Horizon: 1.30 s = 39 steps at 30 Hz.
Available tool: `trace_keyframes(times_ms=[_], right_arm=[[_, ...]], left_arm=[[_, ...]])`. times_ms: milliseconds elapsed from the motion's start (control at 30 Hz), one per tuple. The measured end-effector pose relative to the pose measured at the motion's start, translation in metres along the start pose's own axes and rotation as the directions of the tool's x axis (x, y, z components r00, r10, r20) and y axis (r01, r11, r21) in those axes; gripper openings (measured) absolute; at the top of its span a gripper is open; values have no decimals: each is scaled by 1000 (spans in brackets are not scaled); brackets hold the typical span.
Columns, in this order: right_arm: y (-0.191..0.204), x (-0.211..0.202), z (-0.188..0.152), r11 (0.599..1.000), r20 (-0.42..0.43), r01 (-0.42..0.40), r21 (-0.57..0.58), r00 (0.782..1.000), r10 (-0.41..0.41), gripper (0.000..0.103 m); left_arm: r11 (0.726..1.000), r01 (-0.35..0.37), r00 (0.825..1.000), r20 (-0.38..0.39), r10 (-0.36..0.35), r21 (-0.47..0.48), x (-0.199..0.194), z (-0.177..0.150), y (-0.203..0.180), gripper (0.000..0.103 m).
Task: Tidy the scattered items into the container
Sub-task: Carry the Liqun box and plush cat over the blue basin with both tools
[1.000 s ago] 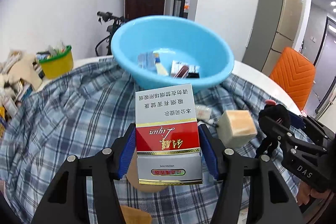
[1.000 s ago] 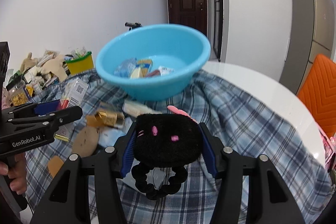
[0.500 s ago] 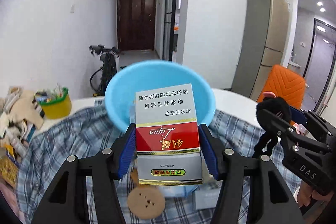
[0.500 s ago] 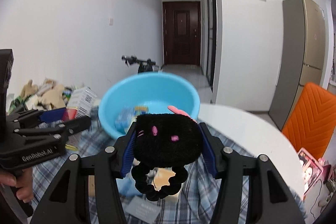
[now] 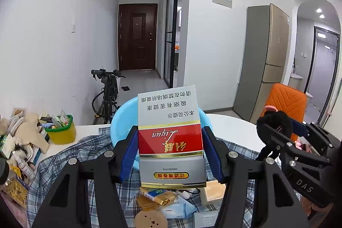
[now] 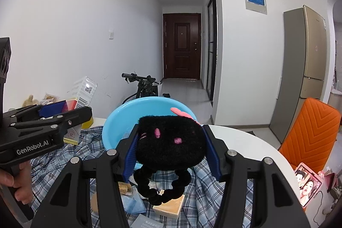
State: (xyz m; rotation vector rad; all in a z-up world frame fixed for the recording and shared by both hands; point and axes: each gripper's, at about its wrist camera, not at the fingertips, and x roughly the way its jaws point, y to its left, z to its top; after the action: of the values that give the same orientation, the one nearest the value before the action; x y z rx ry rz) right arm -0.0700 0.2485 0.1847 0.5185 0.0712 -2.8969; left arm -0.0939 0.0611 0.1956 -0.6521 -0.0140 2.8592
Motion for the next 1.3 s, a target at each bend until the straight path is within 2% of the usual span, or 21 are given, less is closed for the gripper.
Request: trace_keyframes(times_ms=[433, 567, 733, 833, 1000, 1100, 1300], right_arm=[[0, 4, 3, 1000, 28, -10, -9, 1000, 11, 54], [-1, 10, 2, 999, 22, -32, 0, 999, 32, 54], [-2, 26, 3, 1000, 24, -17, -6, 1000, 18, 54], [-7, 35, 7, 999, 25, -33, -2, 999, 33, 54], [-9, 51, 15, 1000, 44, -21, -22, 999, 22, 54], [-9, 60, 18, 996, 82, -78, -46, 993, 82, 54], [-12, 100, 26, 999, 47, -28, -21, 998, 29, 54]], left_arm=[[999, 32, 999, 8, -31, -18, -1, -1, 6, 61], [1000, 4, 1000, 15, -4, -9, 9, -1, 7, 61], [999, -36, 999, 30, 35, 16, 25, 1, 6, 61], [1000, -30, 999, 43, 30, 4, 34, 6, 8, 61], [998, -60, 996, 65, 61, -22, 62, 14, 18, 61], [998, -38, 999, 35, 39, -42, 85, 18, 26, 61], [997, -63, 998, 15, 64, -39, 129, 24, 35, 61]])
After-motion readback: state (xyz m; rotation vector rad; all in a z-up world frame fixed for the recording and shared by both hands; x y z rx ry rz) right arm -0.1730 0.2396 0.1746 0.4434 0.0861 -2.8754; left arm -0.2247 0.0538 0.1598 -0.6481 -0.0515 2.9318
